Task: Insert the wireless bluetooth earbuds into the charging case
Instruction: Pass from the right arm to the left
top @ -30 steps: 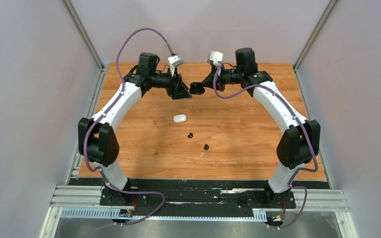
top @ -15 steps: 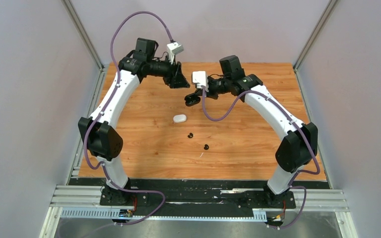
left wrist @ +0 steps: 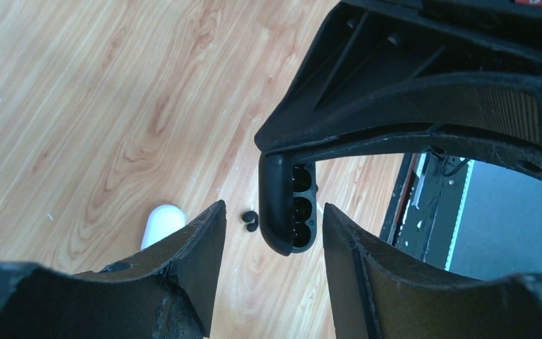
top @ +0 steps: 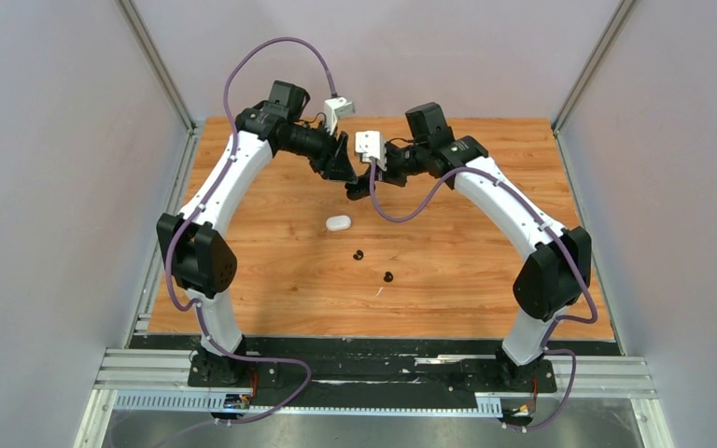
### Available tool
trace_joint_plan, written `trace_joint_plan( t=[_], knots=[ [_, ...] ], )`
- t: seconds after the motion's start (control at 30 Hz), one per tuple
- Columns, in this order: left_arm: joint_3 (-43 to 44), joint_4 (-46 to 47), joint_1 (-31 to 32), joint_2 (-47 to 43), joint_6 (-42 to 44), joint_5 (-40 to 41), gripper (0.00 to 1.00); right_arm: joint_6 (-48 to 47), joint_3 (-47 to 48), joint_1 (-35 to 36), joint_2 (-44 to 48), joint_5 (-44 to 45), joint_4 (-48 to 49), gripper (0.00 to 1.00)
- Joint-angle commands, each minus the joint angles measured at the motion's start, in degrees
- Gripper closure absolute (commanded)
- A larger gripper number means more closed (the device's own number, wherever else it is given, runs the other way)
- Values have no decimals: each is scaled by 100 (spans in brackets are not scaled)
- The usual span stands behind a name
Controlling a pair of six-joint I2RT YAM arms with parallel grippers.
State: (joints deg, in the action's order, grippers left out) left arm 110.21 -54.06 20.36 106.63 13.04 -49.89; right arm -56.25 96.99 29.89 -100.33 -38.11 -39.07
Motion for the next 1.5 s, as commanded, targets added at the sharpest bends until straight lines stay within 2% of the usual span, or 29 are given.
trace_joint_plan(
  t=[0.0, 0.27, 0.43, 0.63, 1.03, 1.23, 1.47],
  knots=[
    [211, -257, 84, 6, 345, 61, 40, 239, 320, 39, -60, -66, 40, 100],
    [82, 156, 103, 19, 247, -126, 48, 802, 517, 28, -149, -256, 48, 100],
    [-348, 840, 109, -196, 135, -177, 53, 1072, 562, 28, -163, -477, 75, 100],
    [-404, 785, 109, -185, 254, -244, 61, 1112, 562, 26, -144, -478, 92, 100],
    [-385, 700, 92, -374, 359, -76, 52, 1055, 471, 19, -117, -434, 99, 100],
    [-316, 480, 91, -302, 435, -117, 55, 1055, 470, 25, -118, -443, 100, 100],
    [-286, 555, 83, -306, 346, -88, 54, 1021, 446, 26, -128, -442, 100, 100]
  ],
)
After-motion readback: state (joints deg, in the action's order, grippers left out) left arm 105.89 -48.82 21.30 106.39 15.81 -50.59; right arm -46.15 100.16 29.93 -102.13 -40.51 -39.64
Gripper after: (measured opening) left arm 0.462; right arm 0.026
